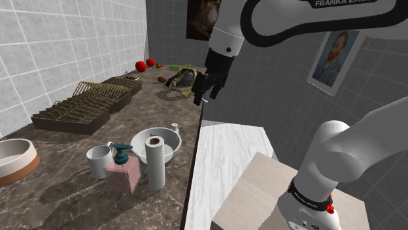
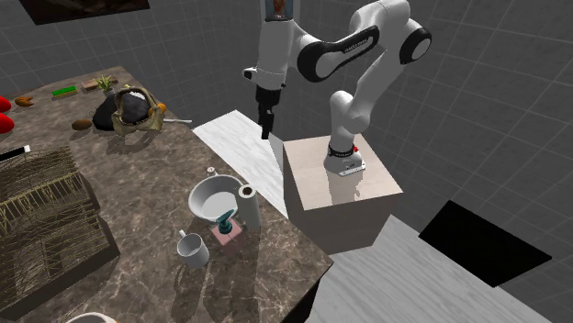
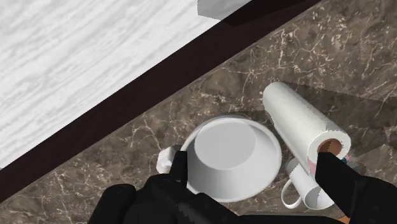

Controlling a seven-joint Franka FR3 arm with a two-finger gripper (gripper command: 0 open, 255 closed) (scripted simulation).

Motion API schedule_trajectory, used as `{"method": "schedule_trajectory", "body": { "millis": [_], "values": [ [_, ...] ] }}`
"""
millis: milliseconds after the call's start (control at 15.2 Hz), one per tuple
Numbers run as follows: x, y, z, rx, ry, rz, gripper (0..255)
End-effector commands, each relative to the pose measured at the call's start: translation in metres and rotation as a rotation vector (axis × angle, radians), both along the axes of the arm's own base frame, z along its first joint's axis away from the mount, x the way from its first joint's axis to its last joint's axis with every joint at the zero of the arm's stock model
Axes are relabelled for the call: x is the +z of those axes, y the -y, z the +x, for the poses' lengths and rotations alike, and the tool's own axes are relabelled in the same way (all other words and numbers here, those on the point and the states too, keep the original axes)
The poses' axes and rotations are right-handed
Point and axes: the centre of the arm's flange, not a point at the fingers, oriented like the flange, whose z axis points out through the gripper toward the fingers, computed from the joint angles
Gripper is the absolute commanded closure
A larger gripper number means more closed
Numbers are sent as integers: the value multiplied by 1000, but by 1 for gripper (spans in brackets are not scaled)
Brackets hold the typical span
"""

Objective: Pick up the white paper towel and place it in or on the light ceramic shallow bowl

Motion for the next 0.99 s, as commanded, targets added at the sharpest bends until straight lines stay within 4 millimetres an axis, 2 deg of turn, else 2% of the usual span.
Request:
{"method": "schedule_trajectory", "body": {
  "millis": [0, 792, 924],
  "values": [
    [-16, -23, 8, -4, -3, -3, 0],
    [-107, -149, 56, -23, -28, -32, 0],
    [-115, -153, 59, -24, -29, -33, 0]
  ]
}}
